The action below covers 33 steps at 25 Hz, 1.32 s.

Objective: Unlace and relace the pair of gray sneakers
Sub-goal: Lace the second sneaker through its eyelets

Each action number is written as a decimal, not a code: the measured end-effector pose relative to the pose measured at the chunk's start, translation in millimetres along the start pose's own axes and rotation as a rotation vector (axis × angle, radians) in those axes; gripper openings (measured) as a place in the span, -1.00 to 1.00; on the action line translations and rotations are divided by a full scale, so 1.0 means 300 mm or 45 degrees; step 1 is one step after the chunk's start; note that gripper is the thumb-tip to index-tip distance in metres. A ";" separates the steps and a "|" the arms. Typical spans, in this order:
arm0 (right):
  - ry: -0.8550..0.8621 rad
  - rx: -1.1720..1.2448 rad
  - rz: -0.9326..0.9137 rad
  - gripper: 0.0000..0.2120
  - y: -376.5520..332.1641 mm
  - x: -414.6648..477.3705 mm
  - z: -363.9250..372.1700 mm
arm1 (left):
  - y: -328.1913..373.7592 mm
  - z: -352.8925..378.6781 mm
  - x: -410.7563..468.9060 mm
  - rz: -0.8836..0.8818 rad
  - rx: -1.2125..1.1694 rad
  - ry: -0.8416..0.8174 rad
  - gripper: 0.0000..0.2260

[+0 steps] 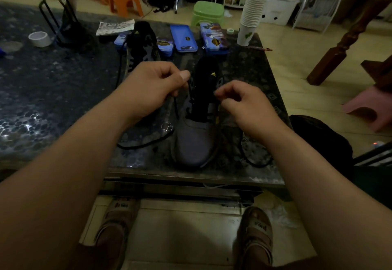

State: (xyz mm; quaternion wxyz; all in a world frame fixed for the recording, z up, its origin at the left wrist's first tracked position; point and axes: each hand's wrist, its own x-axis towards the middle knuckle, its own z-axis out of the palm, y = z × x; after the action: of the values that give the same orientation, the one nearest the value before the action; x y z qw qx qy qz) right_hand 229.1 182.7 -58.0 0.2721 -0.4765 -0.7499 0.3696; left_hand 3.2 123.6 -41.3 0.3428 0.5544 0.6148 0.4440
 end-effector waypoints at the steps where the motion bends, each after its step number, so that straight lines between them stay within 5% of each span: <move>1: -0.075 0.059 -0.096 -0.75 -0.031 -0.005 0.006 | 0.020 0.007 -0.005 0.032 0.024 -0.048 -0.73; 4: -0.221 0.118 -0.220 -0.79 -0.098 -0.007 0.040 | 0.071 0.042 -0.019 0.120 0.048 -0.161 -0.76; 7: -0.043 0.461 -0.072 -0.95 -0.125 0.006 0.010 | 0.063 0.021 -0.012 0.122 -0.008 -0.138 -0.76; 11: 0.265 0.881 0.115 -0.85 -0.099 0.009 -0.095 | 0.017 -0.057 -0.008 0.021 -0.064 -0.009 -0.69; 17: 0.365 1.174 0.146 -0.88 -0.062 -0.011 -0.159 | -0.020 -0.121 -0.013 -0.019 -0.141 0.135 -0.62; 21: 0.384 0.969 0.245 -0.90 -0.042 -0.027 -0.190 | 0.013 -0.142 -0.029 -0.014 -0.482 0.221 -0.75; 25: 0.171 0.000 0.000 -0.71 -0.065 -0.073 -0.112 | 0.042 -0.055 -0.050 0.067 -0.091 -0.001 -0.79; 27: -0.091 -0.002 -0.189 -0.57 -0.102 -0.093 -0.044 | 0.065 0.022 -0.057 0.124 0.079 -0.158 -0.80; 29: -0.282 0.105 -0.186 -0.68 -0.110 -0.089 0.004 | 0.072 0.068 -0.051 0.156 0.159 -0.185 -0.79; 31: -0.203 0.116 -0.123 -0.85 -0.106 -0.078 -0.003 | 0.056 0.063 -0.037 0.114 0.220 -0.145 -0.73; 33: 0.011 0.105 -0.023 -0.79 -0.069 -0.053 -0.050 | 0.035 0.031 -0.028 0.034 0.202 -0.115 -0.68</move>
State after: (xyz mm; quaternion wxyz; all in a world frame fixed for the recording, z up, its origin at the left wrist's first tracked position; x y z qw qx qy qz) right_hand 236.4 166.8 -33.3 0.2982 -0.4597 -0.7370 0.3956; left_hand 17.0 116.8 -35.7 0.3192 0.6076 0.6244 0.3729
